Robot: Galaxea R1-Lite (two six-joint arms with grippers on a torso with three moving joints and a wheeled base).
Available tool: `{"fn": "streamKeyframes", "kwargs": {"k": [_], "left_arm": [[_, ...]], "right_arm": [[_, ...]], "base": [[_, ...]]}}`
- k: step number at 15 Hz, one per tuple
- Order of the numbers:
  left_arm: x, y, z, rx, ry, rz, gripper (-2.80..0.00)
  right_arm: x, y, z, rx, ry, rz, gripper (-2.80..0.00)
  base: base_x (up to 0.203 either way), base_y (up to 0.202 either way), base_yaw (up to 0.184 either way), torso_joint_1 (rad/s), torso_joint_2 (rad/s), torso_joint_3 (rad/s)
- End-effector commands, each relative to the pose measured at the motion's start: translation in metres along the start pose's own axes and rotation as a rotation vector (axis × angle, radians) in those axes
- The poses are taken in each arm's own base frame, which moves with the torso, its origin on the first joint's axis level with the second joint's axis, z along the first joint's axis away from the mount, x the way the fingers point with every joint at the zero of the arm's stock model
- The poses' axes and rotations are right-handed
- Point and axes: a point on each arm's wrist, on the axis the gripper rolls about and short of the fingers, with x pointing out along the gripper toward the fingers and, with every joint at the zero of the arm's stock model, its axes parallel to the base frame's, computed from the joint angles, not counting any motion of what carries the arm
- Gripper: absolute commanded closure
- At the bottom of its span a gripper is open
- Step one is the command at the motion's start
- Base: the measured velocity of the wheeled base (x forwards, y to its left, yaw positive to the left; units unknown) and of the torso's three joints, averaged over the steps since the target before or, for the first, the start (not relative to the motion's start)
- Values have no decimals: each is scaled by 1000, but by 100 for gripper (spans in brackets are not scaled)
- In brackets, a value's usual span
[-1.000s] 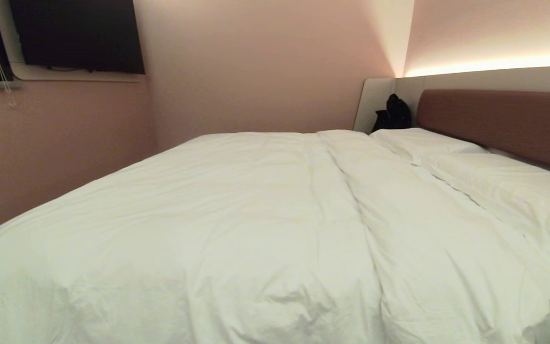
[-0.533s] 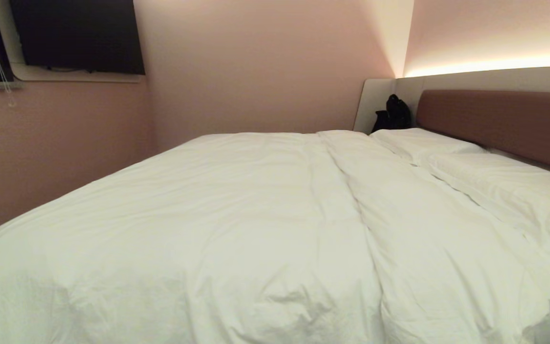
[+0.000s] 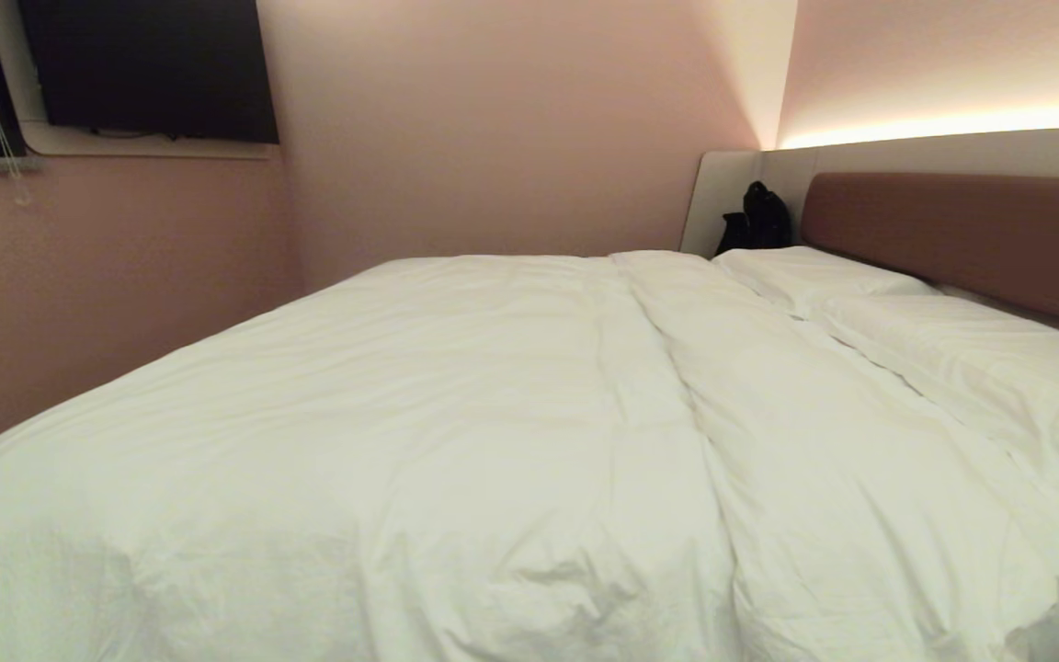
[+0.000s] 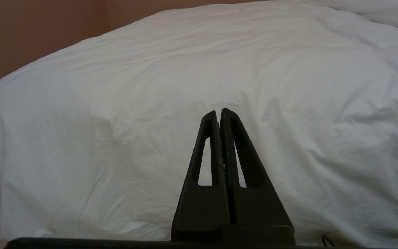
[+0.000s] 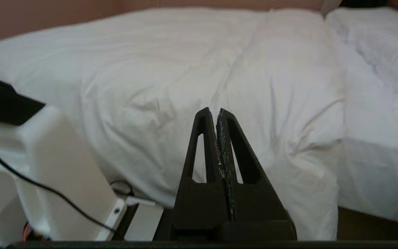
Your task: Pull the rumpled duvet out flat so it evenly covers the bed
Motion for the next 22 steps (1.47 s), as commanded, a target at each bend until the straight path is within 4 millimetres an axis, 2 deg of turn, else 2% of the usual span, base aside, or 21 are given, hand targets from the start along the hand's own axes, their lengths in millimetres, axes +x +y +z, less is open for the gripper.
{"fn": "streamKeyframes", "kwargs": {"k": [1, 5, 7, 12, 16, 19, 22], "left_arm": [[0, 0, 0, 0, 1, 0, 0], [0, 0, 0, 0, 1, 0, 0], [0, 0, 0, 0, 1, 0, 0], [0, 0, 0, 0, 1, 0, 0], [0, 0, 0, 0, 1, 0, 0], [0, 0, 0, 0, 1, 0, 0], [0, 0, 0, 0, 1, 0, 0]], "right_arm": [[3, -3, 3, -13, -153, -115, 0], [33, -14, 6, 2, -280, -240, 0], [57, -21, -9, 4, -251, -276, 0], [101, -34, -47, -33, -210, -308, 0], [113, -38, -60, -76, -226, -312, 0], [127, -42, -83, -93, -204, -314, 0], [132, -43, -91, -119, -210, -317, 0]], "base": [[0, 0, 0, 0, 0, 0], [0, 0, 0, 0, 0, 0], [0, 0, 0, 0, 0, 0], [0, 0, 0, 0, 0, 0], [0, 0, 0, 0, 0, 0], [0, 0, 0, 0, 0, 0], [0, 0, 0, 0, 0, 0]]}}
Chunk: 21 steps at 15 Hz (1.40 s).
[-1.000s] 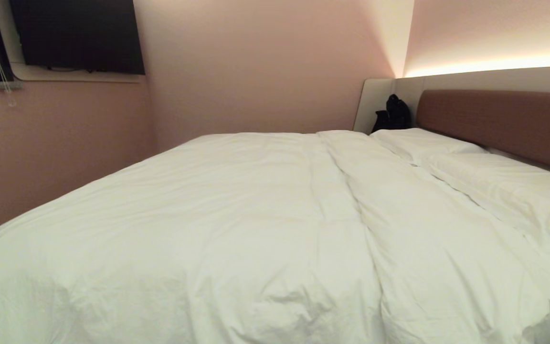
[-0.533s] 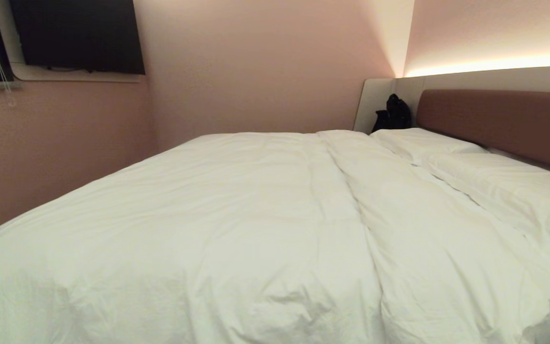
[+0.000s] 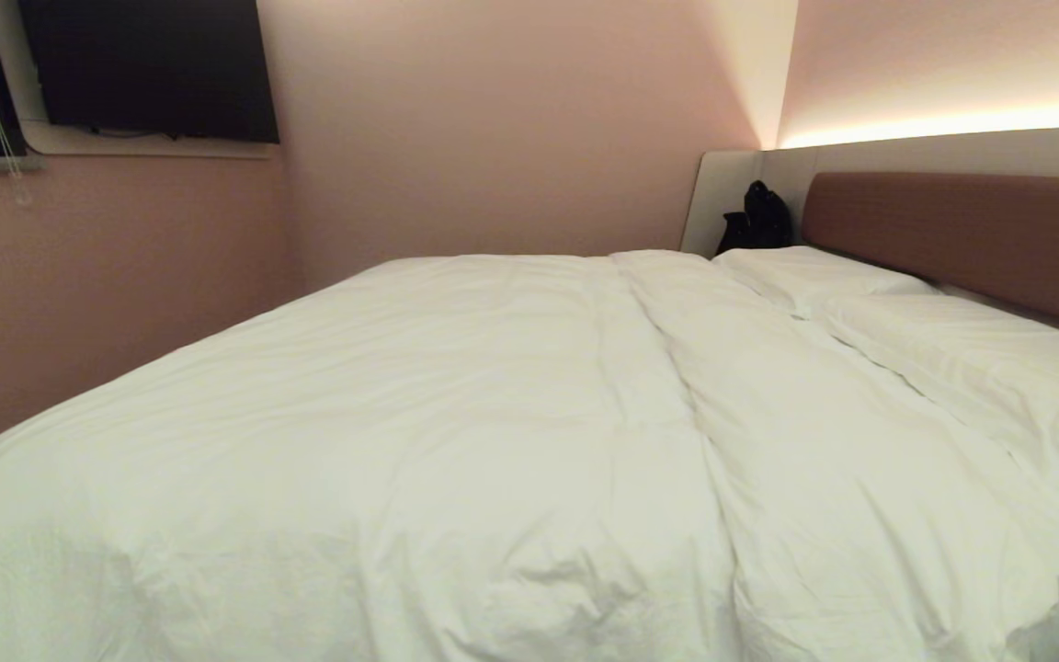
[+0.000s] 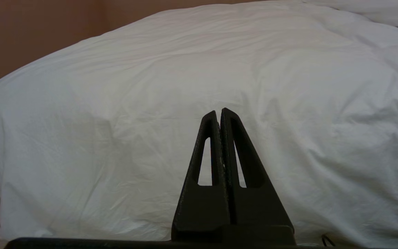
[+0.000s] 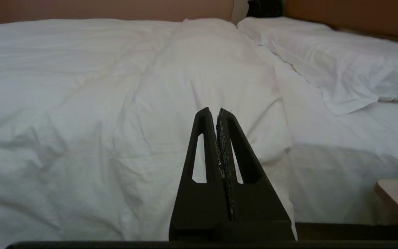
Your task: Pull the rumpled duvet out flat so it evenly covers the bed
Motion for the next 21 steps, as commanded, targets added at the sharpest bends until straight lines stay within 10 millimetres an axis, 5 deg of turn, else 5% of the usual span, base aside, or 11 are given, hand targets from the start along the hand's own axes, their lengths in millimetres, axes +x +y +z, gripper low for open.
{"fn": "streamKeyframes", "kwargs": {"k": [1, 10, 21], "left_arm": [[0, 0, 0, 1, 1, 0, 0], [0, 0, 0, 1, 1, 0, 0], [0, 0, 0, -2, -1, 5, 0]], "right_arm": [[2, 0, 7, -13, -147, -10, 0], [5, 3, -19, -6, 51, 67, 0], [5, 3, -19, 52, 55, 62, 0]], "base": [[0, 0, 0, 0, 0, 0], [0, 0, 0, 0, 0, 0], [0, 0, 0, 0, 0, 0]]}}
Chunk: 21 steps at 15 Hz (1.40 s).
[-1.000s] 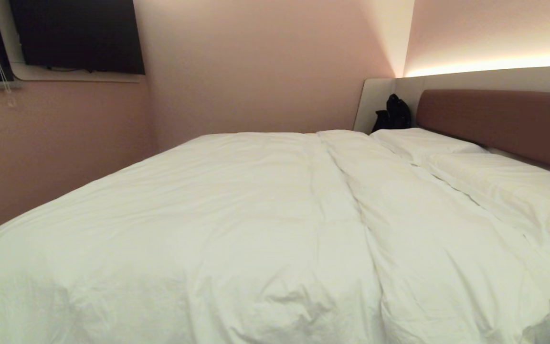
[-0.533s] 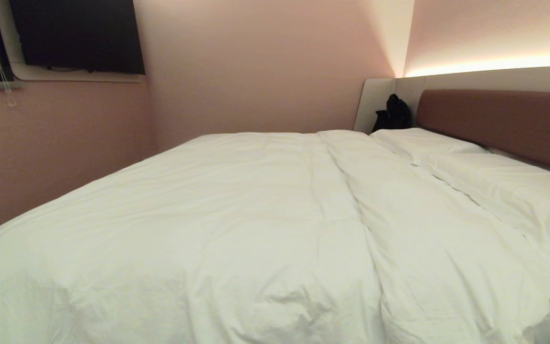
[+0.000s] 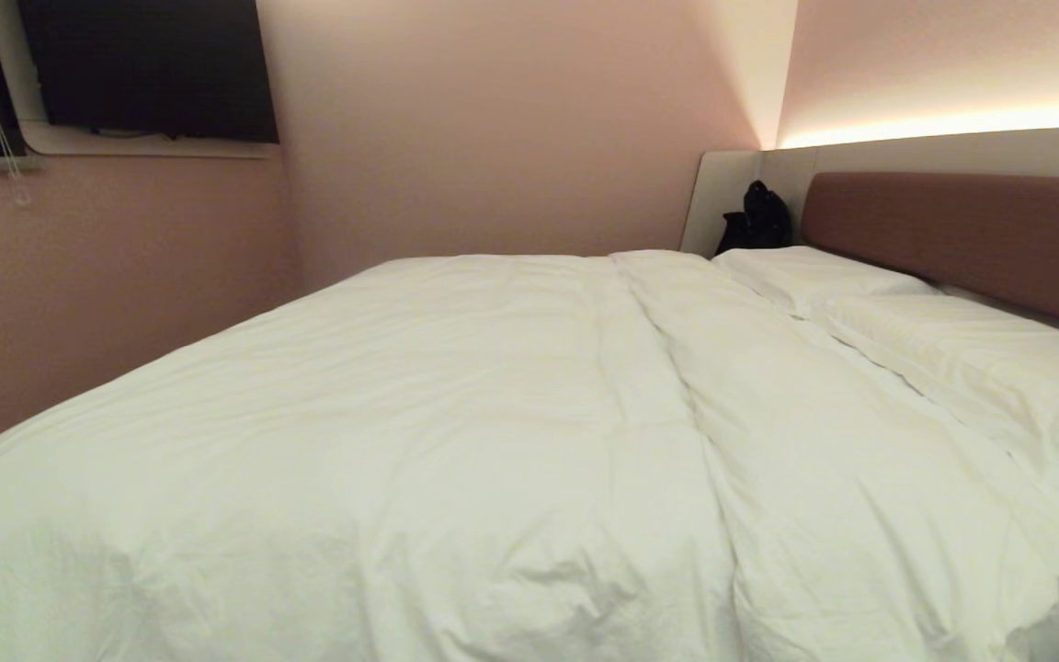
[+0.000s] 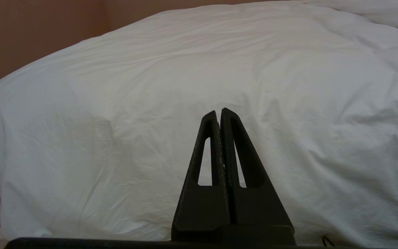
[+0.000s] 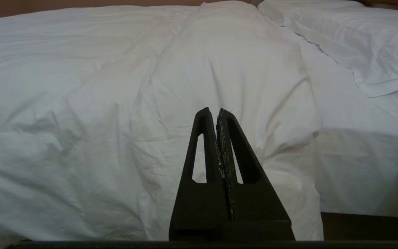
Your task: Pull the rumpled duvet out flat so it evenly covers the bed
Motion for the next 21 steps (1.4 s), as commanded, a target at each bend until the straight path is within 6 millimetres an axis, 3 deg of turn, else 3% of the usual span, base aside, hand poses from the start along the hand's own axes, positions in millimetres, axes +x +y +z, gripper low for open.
{"fn": "streamKeyframes", "kwargs": {"k": [1, 5, 21], "left_arm": [[0, 0, 0, -1, 1, 1, 0], [0, 0, 0, -11, 1, 2, 0], [0, 0, 0, -17, 1, 2, 0]], "right_arm": [[0, 0, 0, -1, -2, 1, 0], [0, 0, 0, -1, -2, 1, 0], [0, 0, 0, -1, -2, 1, 0]], "base": [[0, 0, 0, 0, 0, 0], [3, 81, -5, 3, 2, 2], [0, 195, -1, 1, 4, 1]]}}
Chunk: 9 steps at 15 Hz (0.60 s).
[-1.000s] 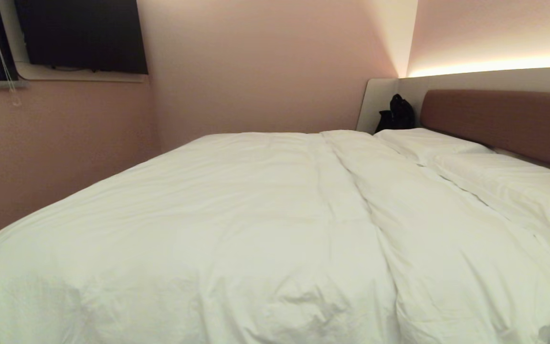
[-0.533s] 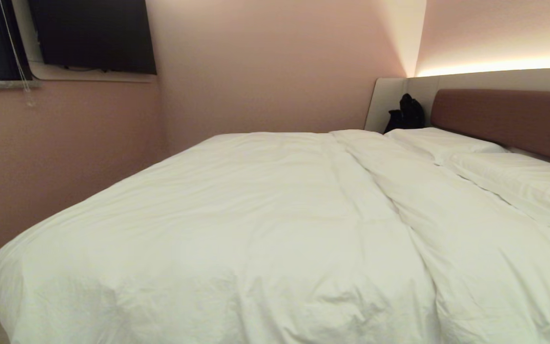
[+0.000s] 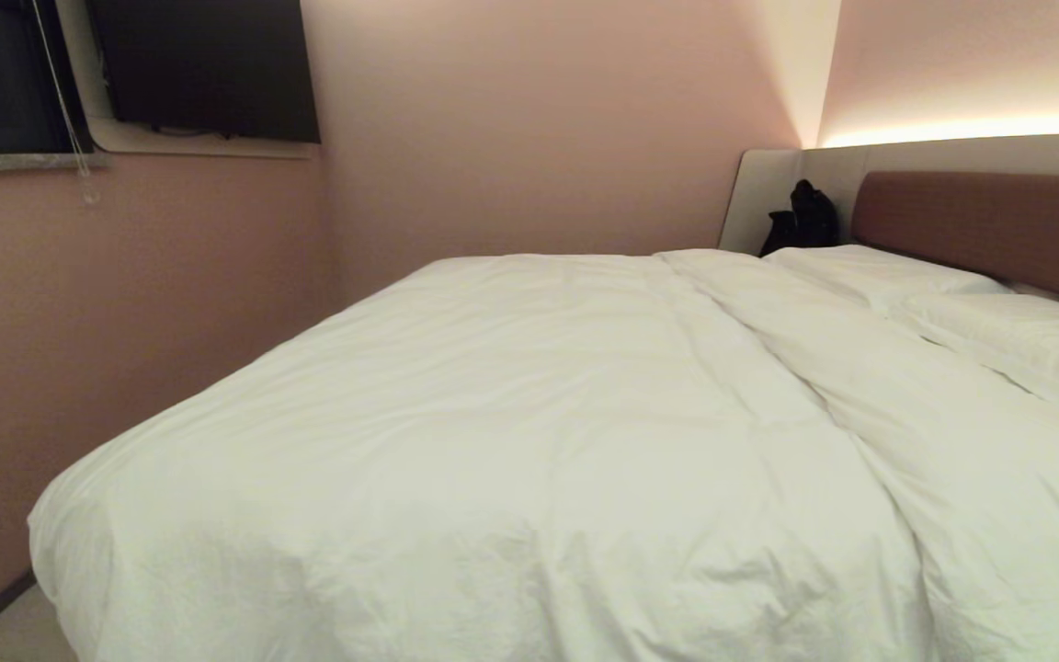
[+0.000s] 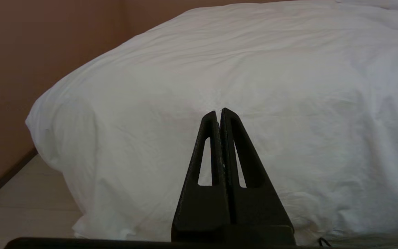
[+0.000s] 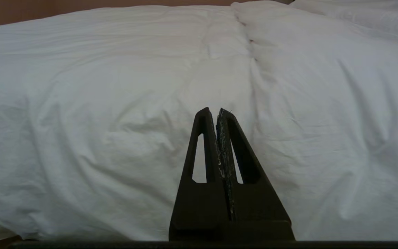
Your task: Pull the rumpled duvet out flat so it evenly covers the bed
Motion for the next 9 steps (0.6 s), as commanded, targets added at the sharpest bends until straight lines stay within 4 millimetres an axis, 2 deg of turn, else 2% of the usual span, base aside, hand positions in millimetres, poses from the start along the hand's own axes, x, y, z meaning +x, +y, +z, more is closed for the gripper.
{"fn": "streamKeyframes", "kwargs": {"k": [1, 9], "left_arm": [[0, 0, 0, 0, 1, 0, 0], [0, 0, 0, 4, 1, 2, 0]], "right_arm": [[0, 0, 0, 0, 0, 0, 0], [0, 0, 0, 0, 0, 0, 0]], "base": [[0, 193, -2, 0, 2, 2], [0, 194, -1, 3, 2, 1]]}}
